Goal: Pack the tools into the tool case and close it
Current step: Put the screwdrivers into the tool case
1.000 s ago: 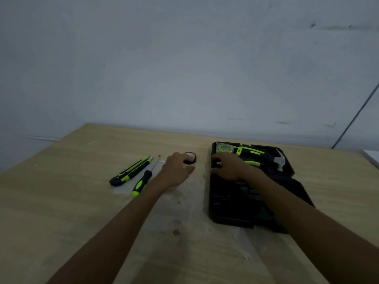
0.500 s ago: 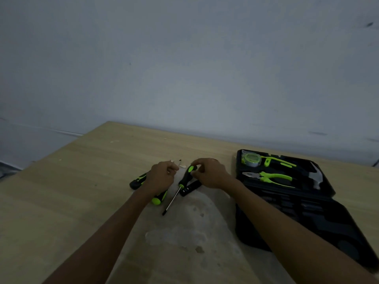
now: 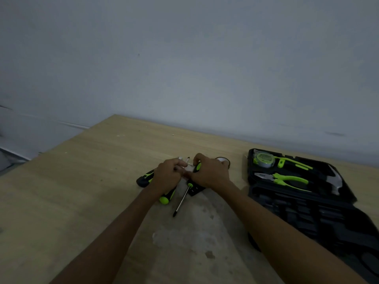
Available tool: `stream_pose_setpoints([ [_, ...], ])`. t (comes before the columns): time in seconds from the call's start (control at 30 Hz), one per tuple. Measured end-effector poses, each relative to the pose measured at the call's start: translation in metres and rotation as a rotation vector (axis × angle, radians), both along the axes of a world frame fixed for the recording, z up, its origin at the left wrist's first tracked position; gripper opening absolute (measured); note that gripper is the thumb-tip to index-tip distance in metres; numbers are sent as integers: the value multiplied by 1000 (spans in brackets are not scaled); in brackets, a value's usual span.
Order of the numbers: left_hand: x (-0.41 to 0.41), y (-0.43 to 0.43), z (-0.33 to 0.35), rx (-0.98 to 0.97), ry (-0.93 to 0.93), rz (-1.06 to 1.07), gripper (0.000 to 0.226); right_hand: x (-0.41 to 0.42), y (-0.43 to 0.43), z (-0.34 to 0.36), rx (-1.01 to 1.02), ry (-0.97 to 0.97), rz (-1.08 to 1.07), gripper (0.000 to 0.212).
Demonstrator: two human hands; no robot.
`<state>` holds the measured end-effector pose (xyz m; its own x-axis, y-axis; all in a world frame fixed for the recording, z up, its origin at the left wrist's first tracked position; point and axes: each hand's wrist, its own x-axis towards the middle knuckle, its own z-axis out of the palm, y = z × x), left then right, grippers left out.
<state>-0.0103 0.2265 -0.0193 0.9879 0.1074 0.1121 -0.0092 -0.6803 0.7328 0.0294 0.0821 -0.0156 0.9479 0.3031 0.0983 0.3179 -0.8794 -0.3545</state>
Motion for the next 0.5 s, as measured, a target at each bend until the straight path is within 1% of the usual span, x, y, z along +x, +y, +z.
stream_pose_setpoints([
  [0.13, 1, -3, 1, 19, 9, 1, 31, 0, 0, 5, 107, 82, -6, 36],
  [0.23, 1, -5, 3, -2, -8, -11, 28, 1, 0, 7, 183, 69, -15, 29],
  [0.33, 4, -6, 8, -29, -44, -9, 26, 2, 0, 8, 378, 85, 2, 26],
  [0.4, 7, -9, 15, -46, -73, -23, 32, 0, -2, 12, 489, 102, 28, 22],
  [0.5, 7, -16, 24, -47, -97, -116, 52, -7, -12, 24, 581, 133, 68, 20],
])
